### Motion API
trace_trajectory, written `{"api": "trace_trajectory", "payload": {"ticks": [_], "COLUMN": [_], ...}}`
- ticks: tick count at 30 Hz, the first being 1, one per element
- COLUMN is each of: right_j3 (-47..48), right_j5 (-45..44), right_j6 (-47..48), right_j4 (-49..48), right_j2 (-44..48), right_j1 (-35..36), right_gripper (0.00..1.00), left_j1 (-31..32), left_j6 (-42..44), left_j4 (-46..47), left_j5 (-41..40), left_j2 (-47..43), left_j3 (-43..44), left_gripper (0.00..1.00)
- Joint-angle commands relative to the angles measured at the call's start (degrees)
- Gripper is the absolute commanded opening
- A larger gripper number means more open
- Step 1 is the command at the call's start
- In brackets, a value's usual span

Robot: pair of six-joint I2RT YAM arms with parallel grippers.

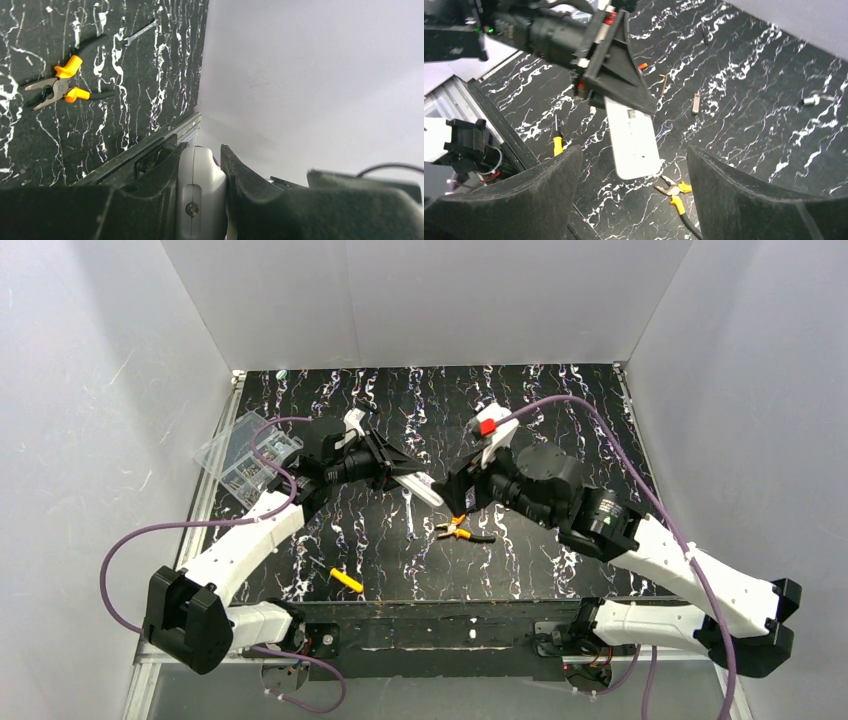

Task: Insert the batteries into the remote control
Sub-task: Adjust the remote control.

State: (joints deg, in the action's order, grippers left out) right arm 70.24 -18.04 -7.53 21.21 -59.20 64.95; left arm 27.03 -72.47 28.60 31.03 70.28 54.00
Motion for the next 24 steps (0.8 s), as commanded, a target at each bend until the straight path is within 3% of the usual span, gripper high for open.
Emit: {"api": "trace_trajectory", "payload": {"ticks": [1, 10, 18, 21, 24], "right_j3": [-2.84, -3.88, -3.63, -3.44, -3.84], "right_j5": [14.84, 21.81, 18.94, 18.37, 18.35], "right_j6": [-8.53, -11.45, -10.89, -10.19, -9.82], "right_j4": [-0.46, -2.45, -3.61, -3.02, -3.13], "right_j2": [1.05, -3.97, -7.5, -8.31, -8.21], "right_j1": [-7.54, -9.09, -9.14, -9.14, -9.2], "right_gripper": [0.85, 0.84, 0.84, 0.8, 0.67], "left_j1": [0.25, 0.22, 0.28, 0.21, 0.31], "left_j6": [1.65, 4.47, 2.5, 2.17, 2.44], "left_j4": [10.65, 10.37, 13.8, 14.55, 13.82], "left_j5": [5.17, 7.49, 9.28, 9.91, 9.95], "left_j2": [-3.3, -4.13, -3.23, -3.03, -3.06], "left_j3": [-1.9, -0.56, -0.26, -0.01, 0.21], "left_gripper": [0.0, 0.0, 0.0, 0.0, 0.0]}}
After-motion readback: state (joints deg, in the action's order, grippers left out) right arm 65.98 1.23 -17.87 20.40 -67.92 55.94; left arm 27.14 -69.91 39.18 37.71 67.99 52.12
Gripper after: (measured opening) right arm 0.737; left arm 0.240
